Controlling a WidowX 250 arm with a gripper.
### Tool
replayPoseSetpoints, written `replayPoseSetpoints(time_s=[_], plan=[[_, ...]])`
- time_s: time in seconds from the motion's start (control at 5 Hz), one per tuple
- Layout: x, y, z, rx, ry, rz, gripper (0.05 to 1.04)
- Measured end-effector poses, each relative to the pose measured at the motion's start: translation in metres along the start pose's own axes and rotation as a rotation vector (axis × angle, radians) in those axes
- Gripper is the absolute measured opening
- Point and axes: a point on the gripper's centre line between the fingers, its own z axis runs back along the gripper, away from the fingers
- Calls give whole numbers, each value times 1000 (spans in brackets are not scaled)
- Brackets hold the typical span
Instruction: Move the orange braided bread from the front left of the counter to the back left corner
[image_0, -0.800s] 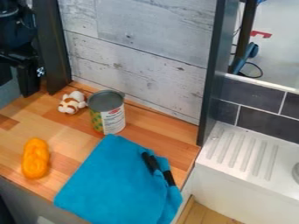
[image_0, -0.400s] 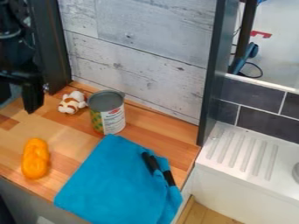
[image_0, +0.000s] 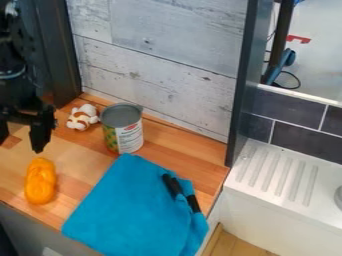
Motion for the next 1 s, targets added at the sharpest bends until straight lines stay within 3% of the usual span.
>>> replayPoseSetpoints(time_s=[0.2,0.4,0.6,1.0], plan=[[1,-9,-18,-42,-33,89,1001],[1,-13,-29,-59,-25,121,1001],[-4,-14,-46,-48,-32,182,1001],[-7,-8,-61,-42,3,234,1001]])
